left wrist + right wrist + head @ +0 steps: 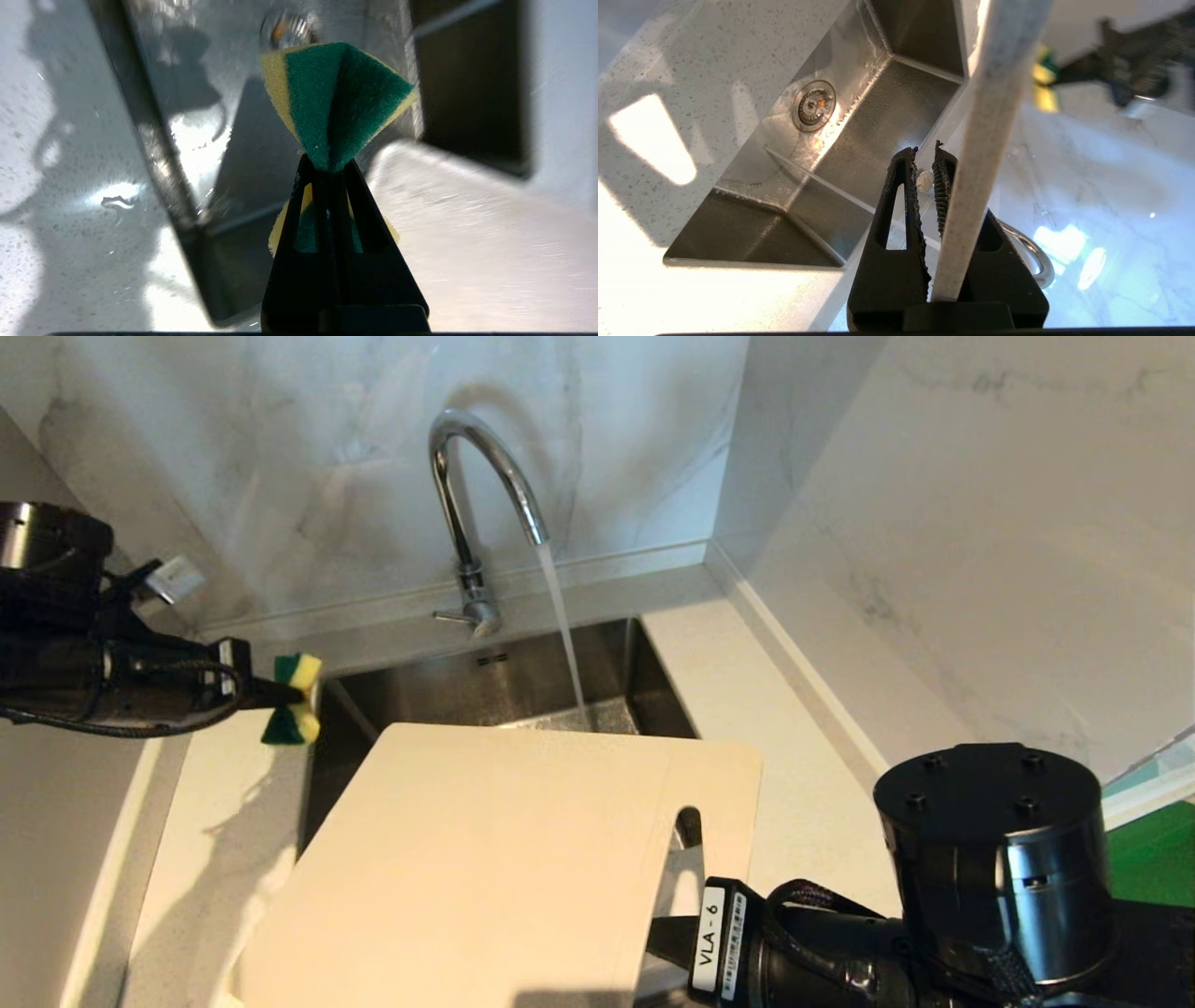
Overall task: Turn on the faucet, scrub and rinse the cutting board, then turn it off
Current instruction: Scrub the cutting board underwater
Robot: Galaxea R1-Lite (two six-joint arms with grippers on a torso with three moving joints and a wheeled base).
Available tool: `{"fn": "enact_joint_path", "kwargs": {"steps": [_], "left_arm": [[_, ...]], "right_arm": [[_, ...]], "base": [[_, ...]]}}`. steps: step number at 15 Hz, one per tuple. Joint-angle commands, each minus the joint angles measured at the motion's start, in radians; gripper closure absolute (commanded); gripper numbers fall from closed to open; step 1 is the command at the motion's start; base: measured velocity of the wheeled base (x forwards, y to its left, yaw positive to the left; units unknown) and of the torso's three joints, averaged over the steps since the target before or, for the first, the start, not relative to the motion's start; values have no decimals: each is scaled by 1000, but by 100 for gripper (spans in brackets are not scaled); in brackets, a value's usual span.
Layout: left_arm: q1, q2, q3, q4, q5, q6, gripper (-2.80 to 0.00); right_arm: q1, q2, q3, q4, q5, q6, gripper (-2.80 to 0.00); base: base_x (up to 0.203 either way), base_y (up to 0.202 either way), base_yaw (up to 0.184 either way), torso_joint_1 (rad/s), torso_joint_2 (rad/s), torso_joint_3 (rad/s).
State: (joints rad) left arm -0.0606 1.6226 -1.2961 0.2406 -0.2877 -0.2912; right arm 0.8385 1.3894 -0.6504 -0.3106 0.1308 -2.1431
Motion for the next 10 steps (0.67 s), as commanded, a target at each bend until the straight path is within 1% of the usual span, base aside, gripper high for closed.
{"fn": "enact_joint_path", "kwargs": {"steps": [1,2,3,5,6,7,8,9,10], "left_arm": [[-53,-90,-38,36,-4,-50,0],[-113,-124,-40,76,-6,-62,0],[-188,-151,-39,118,-6,-69,0],[-367,-192,-17,194,-1,-96,0],[-464,-206,15,214,9,-112,0],[-557,-213,52,225,32,-129,0],[-649,-218,91,232,69,-146,0],[-727,-220,124,228,109,-161,0],[-782,-220,164,209,146,-167,0]], "right_arm": [[1,2,0,-1,1,-12,0],[1,2,0,-1,1,-12,0],[1,3,0,-2,1,-12,0],[1,4,0,-2,1,-8,0],[1,5,-3,-2,1,-6,0],[1,5,-5,-2,1,-6,0],[-1,3,-5,-2,0,-7,0],[-1,3,-3,-4,0,-7,0],[1,2,-3,-2,0,-6,0]], "base": [[0,0,0,0,0,0],[0,0,0,0,0,0],[0,0,0,0,0,0],[0,0,0,0,0,0],[0,0,0,0,0,0],[0,0,0,0,0,0],[0,0,0,0,0,0],[0,0,0,0,0,0],[0,0,0,0,0,0]]}}
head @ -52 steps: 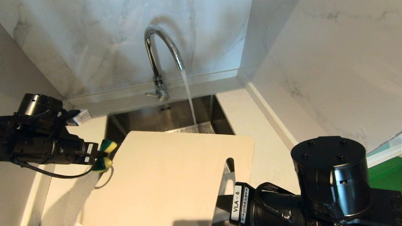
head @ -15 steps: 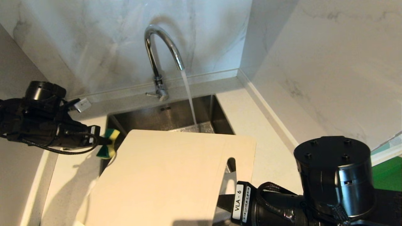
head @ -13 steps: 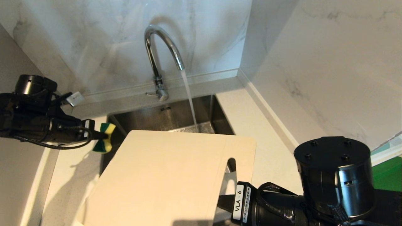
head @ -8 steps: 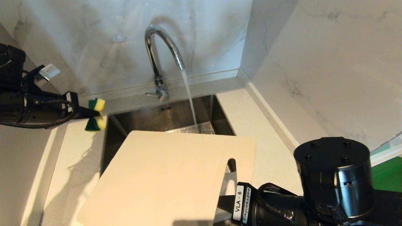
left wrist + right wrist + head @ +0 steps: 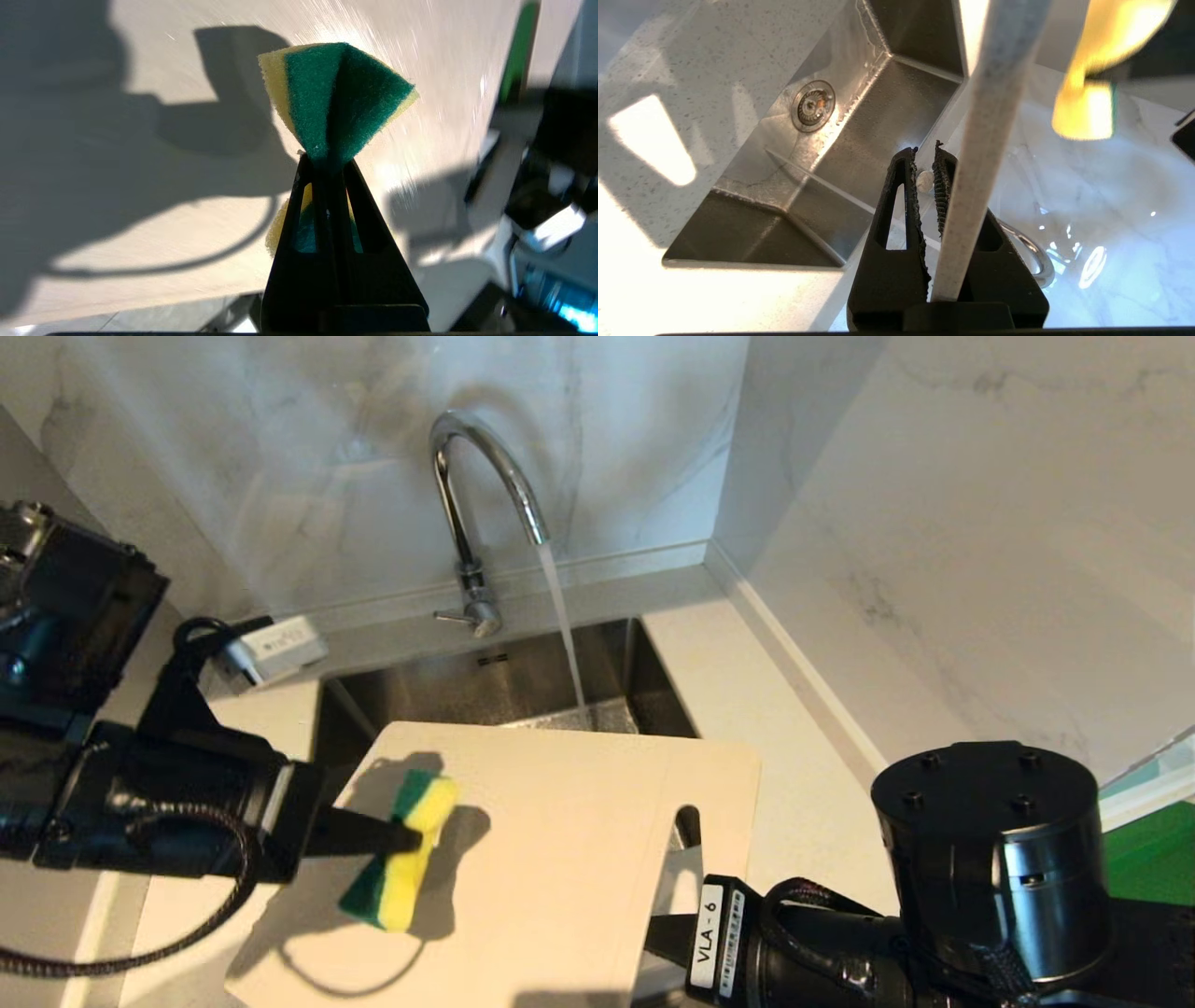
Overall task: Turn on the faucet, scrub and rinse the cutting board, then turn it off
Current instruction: Scrub the cutting board underwater
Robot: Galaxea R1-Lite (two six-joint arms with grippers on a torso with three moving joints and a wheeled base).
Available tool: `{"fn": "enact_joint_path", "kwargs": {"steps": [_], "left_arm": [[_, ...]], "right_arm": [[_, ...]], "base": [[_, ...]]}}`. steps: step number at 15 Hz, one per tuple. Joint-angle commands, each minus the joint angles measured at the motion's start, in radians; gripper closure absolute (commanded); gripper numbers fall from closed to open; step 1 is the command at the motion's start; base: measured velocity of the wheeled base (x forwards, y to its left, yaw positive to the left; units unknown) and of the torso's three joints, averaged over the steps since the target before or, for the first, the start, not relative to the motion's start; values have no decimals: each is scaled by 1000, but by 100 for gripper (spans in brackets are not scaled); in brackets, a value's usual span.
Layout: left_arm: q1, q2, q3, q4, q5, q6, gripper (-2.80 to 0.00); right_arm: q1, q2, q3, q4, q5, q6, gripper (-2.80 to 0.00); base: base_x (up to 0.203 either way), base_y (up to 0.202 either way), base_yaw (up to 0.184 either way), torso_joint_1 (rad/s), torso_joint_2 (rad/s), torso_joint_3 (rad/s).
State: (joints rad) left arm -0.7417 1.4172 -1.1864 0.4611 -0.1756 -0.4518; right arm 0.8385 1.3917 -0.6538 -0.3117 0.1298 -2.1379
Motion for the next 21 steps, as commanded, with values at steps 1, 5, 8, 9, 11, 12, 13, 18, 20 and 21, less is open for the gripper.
{"fn": "enact_joint_path", "kwargs": {"steps": [1,5,8,9,11,12,13,18,20,21], "left_arm": [[-125,-8,104,-44,71,-8,0],[-122,2,280,-173,134,25,0],[-1,21,379,-293,151,83,0],[52,27,411,-335,149,103,0],[151,24,487,-388,134,141,0],[193,17,534,-412,111,154,0],[234,8,582,-441,82,169,0],[447,2,699,-556,-6,251,0],[565,11,695,-559,-55,311,0],[627,19,686,-560,-83,346,0]], "right_arm": [[-1,-1,-3,-2,1,-11,0],[1,-2,-4,-3,1,-11,0],[1,-2,-6,-4,1,-10,0],[-1,-2,-7,-4,1,-11,0],[-1,0,-9,-4,1,-5,0],[-1,0,-7,-10,1,-5,0],[-1,3,-5,-25,1,-4,0],[-1,3,-1,-32,-1,-4,0],[-1,-2,2,-32,0,-4,0],[-1,-2,3,-32,-1,-4,0]], "base": [[0,0,0,0,0,0],[0,0,0,0,0,0],[0,0,0,0,0,0],[0,0,0,0,0,0],[0,0,0,0,0,0],[0,0,0,0,0,0],[0,0,0,0,0,0],[0,0,0,0,0,0],[0,0,0,0,0,0],[0,0,0,0,0,0]]}}
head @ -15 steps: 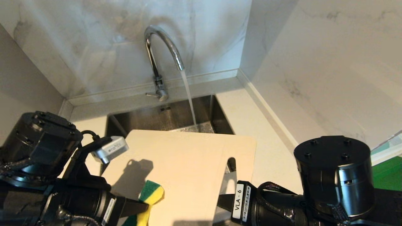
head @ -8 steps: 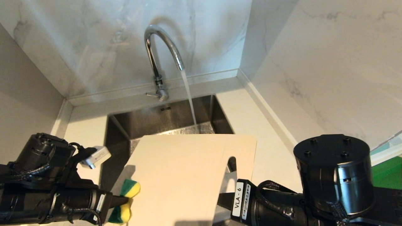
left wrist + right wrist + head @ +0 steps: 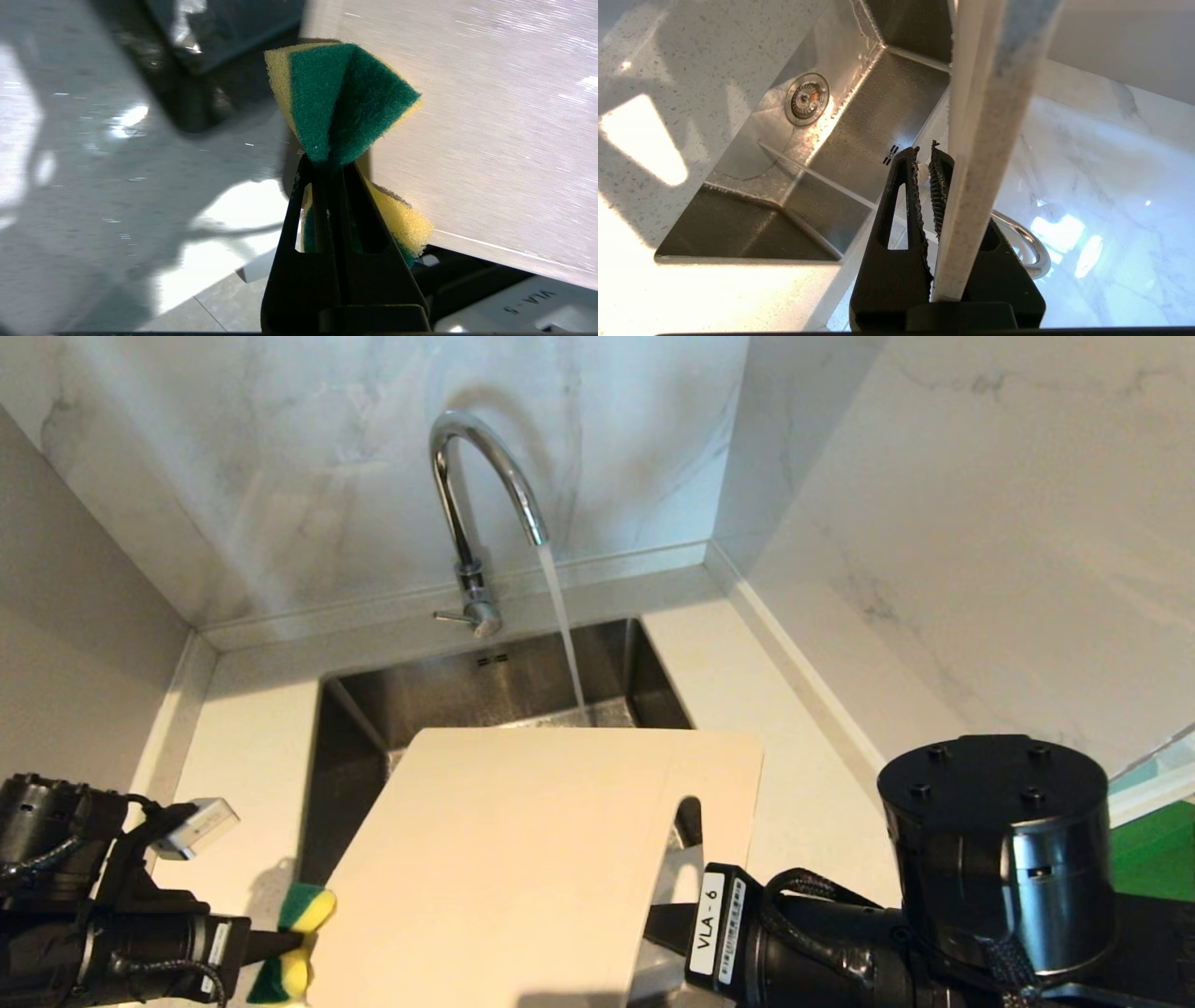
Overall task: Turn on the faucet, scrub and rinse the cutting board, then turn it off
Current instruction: Scrub the cutting board underwater
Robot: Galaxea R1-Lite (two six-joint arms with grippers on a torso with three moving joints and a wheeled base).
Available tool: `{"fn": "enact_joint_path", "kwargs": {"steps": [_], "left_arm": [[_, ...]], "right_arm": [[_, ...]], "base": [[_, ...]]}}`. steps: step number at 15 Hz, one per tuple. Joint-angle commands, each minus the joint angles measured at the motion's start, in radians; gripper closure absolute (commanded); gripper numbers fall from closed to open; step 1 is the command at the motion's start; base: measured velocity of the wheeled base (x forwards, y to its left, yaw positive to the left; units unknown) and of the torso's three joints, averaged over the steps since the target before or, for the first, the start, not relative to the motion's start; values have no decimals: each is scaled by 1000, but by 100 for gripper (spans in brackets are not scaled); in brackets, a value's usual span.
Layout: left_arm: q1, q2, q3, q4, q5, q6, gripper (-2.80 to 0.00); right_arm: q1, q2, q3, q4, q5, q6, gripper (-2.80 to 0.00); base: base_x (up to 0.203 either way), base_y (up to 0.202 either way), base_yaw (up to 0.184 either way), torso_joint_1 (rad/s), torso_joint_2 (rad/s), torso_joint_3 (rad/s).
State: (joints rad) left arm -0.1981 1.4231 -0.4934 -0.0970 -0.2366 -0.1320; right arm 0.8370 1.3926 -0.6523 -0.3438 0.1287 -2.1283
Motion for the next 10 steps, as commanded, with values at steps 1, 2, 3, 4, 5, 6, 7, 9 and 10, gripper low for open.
{"fn": "enact_joint_path", "kwargs": {"steps": [1,2,3,4,5,6,7,9,10], "left_arm": [[136,25,-25,-2,-47,49,0],[172,33,-44,0,-68,64,0],[180,33,-53,0,-79,72,0],[181,31,-65,0,-80,71,0],[190,31,-84,3,-82,70,0],[207,30,-110,7,-93,68,0],[226,27,-145,17,-108,66,0],[251,18,-238,83,-118,53,0],[255,11,-294,130,-126,37,0]], "right_arm": [[1,-3,2,0,0,-13,0],[1,-3,2,0,0,-13,0],[1,-3,2,0,2,-13,0],[1,-3,2,0,0,-12,0],[1,-3,2,0,2,-12,0],[1,-4,3,0,2,-12,0],[1,-10,6,0,0,-12,0],[-1,-12,16,0,0,-12,0],[-1,-10,18,0,0,-7,0]], "base": [[0,0,0,0,0,0],[0,0,0,0,0,0],[0,0,0,0,0,0],[0,0,0,0,0,0],[0,0,0,0,0,0],[0,0,0,0,0,0],[0,0,0,0,0,0],[0,0,0,0,0,0],[0,0,0,0,0,0]]}}
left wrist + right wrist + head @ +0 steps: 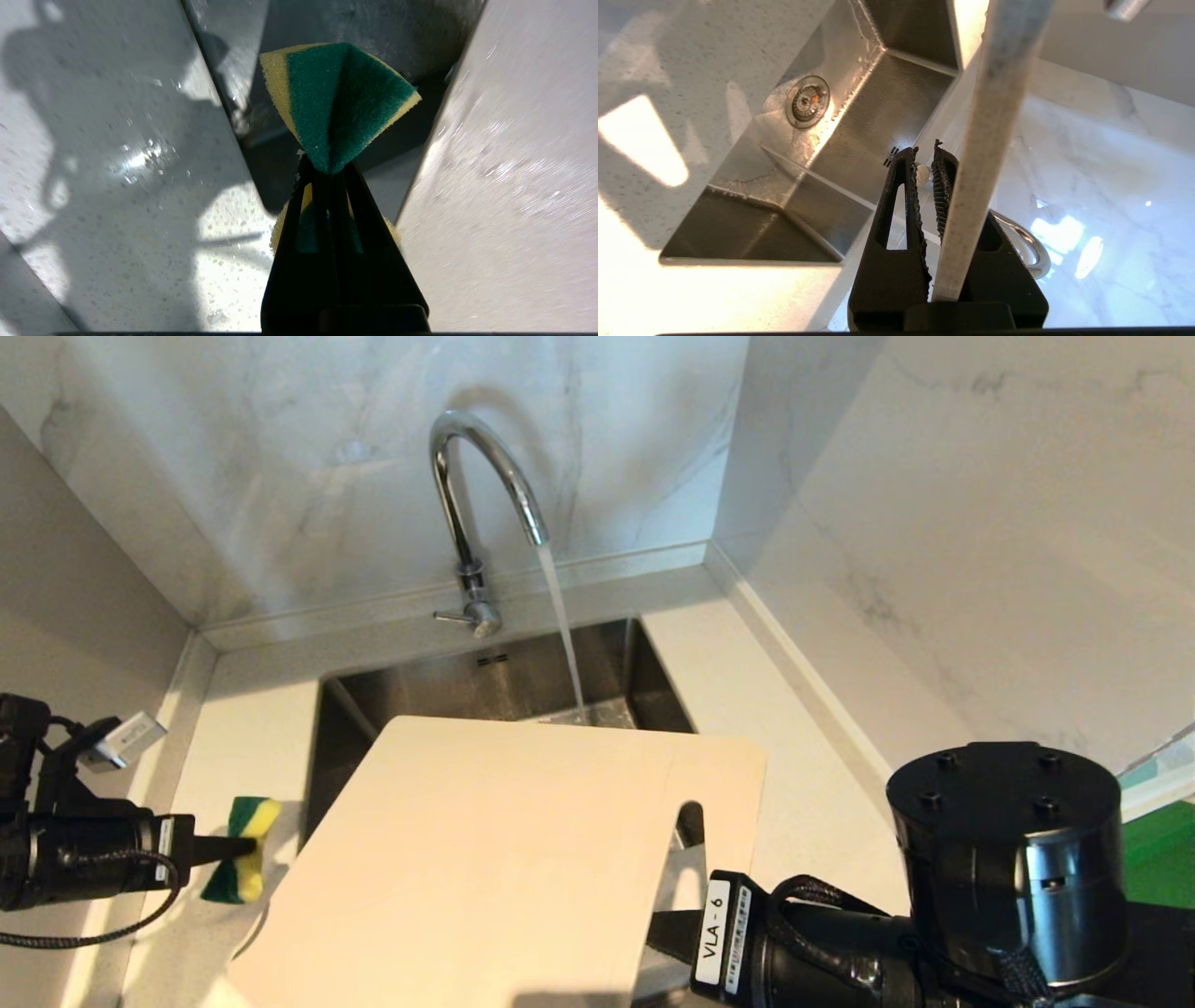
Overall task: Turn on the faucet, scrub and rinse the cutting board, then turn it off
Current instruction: Scrub the cutting board underwater
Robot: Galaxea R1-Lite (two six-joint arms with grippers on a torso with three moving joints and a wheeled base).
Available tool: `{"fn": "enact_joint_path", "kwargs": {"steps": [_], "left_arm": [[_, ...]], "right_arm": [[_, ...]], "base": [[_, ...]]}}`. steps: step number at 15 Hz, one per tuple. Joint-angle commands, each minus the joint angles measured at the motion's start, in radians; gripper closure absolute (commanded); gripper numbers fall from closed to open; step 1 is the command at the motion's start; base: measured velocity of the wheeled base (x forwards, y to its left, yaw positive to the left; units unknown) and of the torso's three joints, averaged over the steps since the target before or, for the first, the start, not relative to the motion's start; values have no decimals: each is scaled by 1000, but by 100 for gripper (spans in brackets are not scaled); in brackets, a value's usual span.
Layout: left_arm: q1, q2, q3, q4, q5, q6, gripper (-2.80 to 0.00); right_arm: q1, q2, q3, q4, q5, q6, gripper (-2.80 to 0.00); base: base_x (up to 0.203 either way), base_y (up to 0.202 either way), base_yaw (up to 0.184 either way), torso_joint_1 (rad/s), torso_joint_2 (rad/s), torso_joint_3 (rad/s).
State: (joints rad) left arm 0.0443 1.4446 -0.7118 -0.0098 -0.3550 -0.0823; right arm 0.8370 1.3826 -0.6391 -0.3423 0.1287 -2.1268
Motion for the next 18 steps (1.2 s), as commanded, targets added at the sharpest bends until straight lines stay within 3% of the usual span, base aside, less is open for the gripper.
{"fn": "enact_joint_path", "kwargs": {"steps": [1,4,7,10,12,14,18], "left_arm": [[8,-20,-136,98,-15,-34,0],[-120,-53,-307,292,-19,-125,0],[-368,-95,-364,418,17,-215,0],[-688,-143,-347,482,137,-317,0],[-846,-157,-324,505,233,-378,0],[-903,-140,-310,518,306,-408,0],[-928,-144,-215,513,312,-403,0]], "right_arm": [[-1,0,9,-1,0,1,0],[-1,1,4,-3,-5,5,0],[-3,3,1,-3,-6,5,0],[-4,-2,4,-2,-7,7,0],[-4,3,4,-2,-8,7,0],[-5,11,6,-3,-13,7,0],[-6,10,6,-3,-17,24,0]], "base": [[0,0,0,0,0,0],[0,0,0,0,0,0],[0,0,0,0,0,0],[0,0,0,0,0,0],[0,0,0,0,0,0],[0,0,0,0,0,0],[0,0,0,0,0,0]]}}
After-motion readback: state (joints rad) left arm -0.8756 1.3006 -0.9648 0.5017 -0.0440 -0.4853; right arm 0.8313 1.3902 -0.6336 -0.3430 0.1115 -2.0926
